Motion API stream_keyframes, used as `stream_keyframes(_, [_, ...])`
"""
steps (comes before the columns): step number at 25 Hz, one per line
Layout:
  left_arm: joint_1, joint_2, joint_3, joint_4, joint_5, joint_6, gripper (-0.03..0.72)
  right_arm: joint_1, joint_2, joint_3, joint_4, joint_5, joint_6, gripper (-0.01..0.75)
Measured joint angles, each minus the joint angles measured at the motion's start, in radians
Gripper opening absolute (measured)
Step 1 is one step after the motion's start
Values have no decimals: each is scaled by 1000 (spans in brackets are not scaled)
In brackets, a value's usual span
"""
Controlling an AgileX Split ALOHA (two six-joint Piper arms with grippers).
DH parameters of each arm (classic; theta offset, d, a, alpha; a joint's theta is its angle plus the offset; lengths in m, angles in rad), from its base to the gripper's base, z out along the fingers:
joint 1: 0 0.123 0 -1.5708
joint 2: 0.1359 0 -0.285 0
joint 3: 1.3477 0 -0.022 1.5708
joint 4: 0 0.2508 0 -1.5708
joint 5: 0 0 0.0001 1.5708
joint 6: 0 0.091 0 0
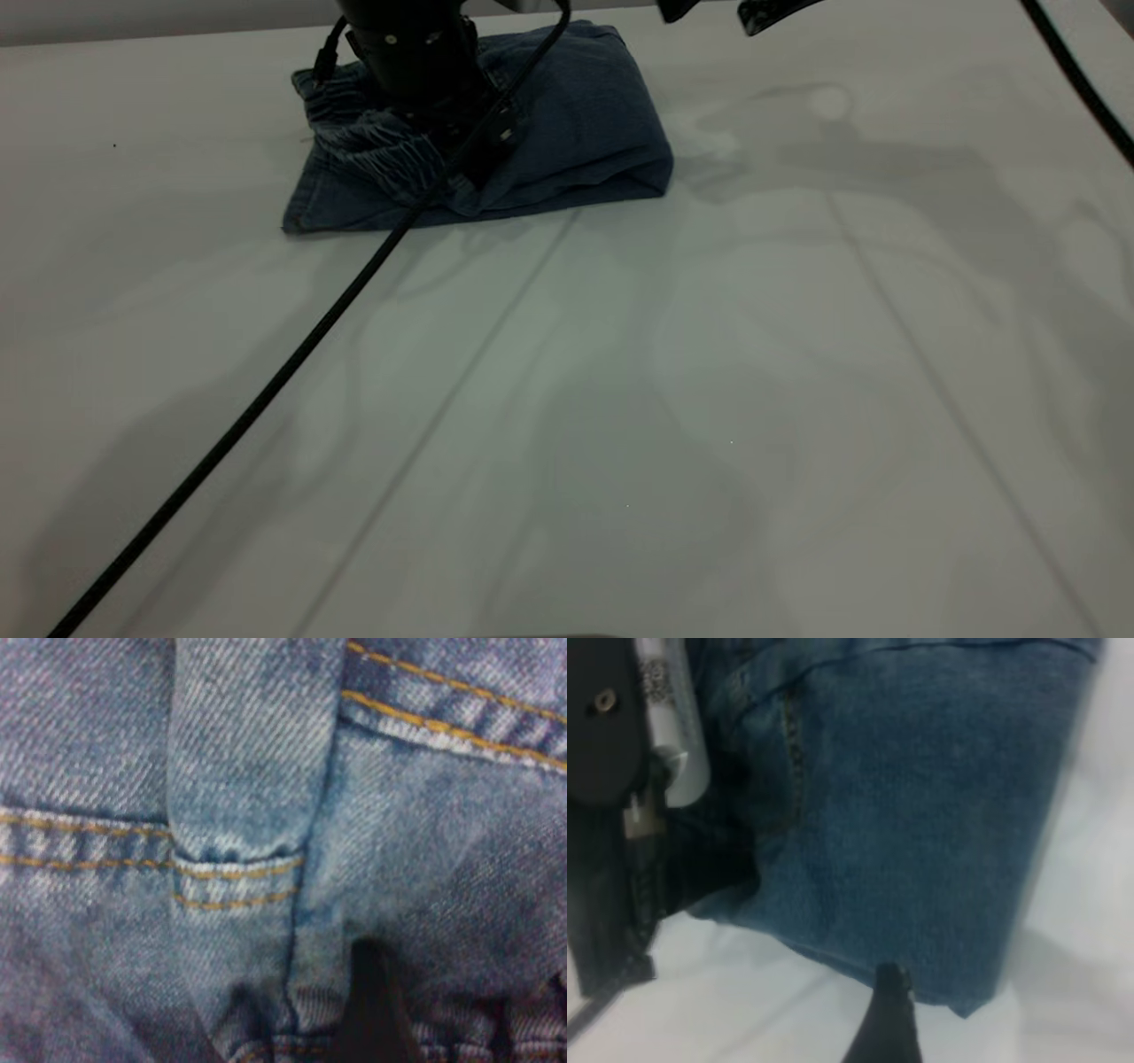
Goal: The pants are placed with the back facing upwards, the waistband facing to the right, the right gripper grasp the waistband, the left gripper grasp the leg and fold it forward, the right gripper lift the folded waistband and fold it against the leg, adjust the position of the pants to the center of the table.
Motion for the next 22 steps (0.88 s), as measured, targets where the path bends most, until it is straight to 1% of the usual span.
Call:
stream_keyframes(2, [-3, -2, -42, 0, 74, -21, 472, -8, -12, -17, -36, 18, 11, 570])
stream_keyframes(4, [-3, -18, -91, 10, 178, -31, 472, -10, -35, -31, -70, 31, 25, 570])
stream_keyframes(10, [-5, -108, -272, 103, 464, -74, 472, -11, -180, -72, -89, 80, 48, 570])
stream_keyframes(15, [-5, -141, -384, 207, 474, -157, 472, -13, -350, -84, -150, 140, 105, 570])
stream_keyframes(18, [-5, -172, -390, 224, 474, -231, 472, -15, -459, -85, -240, 200, 181, 570])
stream_keyframes(22, [-5, -251, -390, 217, 474, -263, 472, -15, -606, -87, -386, 309, 304, 570])
